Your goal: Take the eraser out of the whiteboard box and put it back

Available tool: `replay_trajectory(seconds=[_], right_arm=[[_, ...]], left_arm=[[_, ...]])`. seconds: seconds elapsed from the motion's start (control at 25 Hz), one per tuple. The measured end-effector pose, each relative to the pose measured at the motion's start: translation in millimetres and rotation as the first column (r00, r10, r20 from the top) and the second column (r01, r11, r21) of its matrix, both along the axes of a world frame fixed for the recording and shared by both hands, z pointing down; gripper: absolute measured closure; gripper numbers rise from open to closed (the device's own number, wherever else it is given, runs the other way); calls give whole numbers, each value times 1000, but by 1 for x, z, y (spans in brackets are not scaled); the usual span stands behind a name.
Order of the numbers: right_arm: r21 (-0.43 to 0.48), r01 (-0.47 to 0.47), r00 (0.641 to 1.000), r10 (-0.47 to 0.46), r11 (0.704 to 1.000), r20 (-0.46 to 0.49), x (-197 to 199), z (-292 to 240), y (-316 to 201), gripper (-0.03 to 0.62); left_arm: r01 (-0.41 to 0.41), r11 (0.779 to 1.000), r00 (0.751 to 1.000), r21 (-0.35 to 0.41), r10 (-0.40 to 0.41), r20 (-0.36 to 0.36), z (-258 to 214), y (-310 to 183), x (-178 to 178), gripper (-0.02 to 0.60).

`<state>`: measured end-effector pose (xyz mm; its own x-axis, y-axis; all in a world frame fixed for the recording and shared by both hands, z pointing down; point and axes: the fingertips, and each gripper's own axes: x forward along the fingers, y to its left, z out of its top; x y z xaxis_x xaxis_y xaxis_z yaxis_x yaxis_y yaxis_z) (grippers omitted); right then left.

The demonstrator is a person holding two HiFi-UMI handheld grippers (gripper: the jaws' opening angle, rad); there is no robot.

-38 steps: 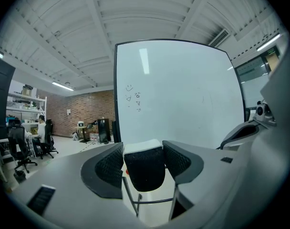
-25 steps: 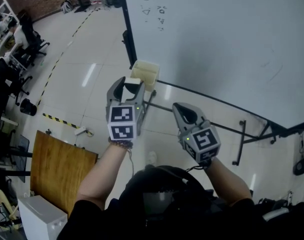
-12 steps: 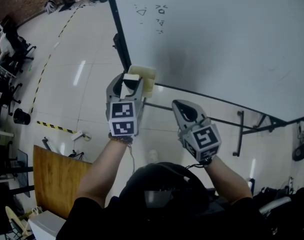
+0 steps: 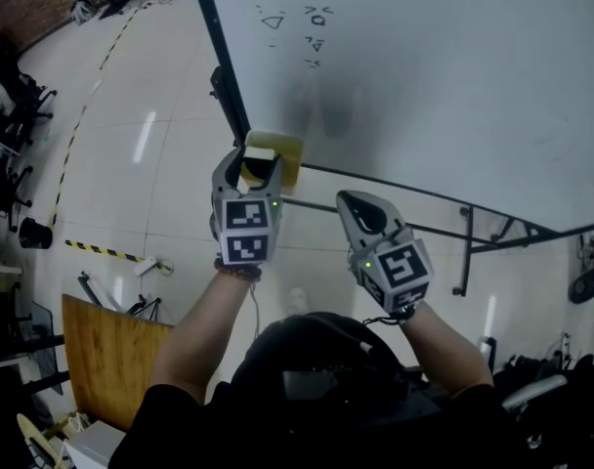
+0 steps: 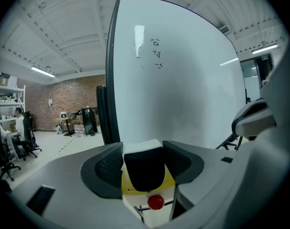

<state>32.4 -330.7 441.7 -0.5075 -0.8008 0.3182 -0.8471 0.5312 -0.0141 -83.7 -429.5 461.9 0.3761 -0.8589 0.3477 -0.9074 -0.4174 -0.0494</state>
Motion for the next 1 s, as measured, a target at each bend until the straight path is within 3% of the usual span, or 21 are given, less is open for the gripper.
replay_trajectory(seconds=[0.32, 1.0], right_arm=[[-10, 3, 1000, -3, 1000, -5, -1, 4, -6, 568], [11, 38, 999, -38, 999, -4, -6, -7, 11, 568]], left_arm=[[24, 999, 1000, -32, -24, 11, 15, -6, -4, 322], [56, 998, 998, 7, -56, -8, -6, 16, -9, 319]])
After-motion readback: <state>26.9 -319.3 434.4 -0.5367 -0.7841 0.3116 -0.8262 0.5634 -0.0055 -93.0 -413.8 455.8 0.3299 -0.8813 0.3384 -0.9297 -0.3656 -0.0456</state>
